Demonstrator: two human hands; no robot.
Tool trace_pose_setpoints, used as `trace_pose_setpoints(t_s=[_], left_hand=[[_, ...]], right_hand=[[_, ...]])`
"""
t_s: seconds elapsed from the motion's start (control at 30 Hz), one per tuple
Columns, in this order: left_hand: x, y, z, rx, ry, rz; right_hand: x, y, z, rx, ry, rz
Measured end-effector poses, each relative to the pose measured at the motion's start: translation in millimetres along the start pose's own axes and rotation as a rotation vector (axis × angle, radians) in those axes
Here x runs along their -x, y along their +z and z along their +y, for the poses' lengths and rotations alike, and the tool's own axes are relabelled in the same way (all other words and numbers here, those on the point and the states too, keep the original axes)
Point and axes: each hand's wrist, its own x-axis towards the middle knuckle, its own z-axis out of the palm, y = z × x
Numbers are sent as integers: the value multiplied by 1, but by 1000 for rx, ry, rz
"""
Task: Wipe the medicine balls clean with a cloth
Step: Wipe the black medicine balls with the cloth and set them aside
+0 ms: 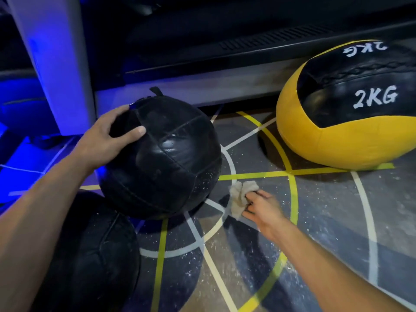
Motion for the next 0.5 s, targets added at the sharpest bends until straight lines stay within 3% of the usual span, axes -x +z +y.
trace_pose_setpoints(t_s=[0.17,0.3,0.37,0.43,0.5], left_hand=[[-1,-2,-3,32,11,-15],[-11,-7,-7,-38,-3,-7],[-15,-9,-9,-77,-10,-18],[-17,-10,-9,-92,3,-27],[-19,-9,-7,-98,31,-24]], right_hand=[[-28,61,-27,-4,-124,84],[4,95,-33,464,-636,222],[39,86,-11,559,-853,45],[57,65,11,739,-916,-194],[59,45,17,996,-945,-328]])
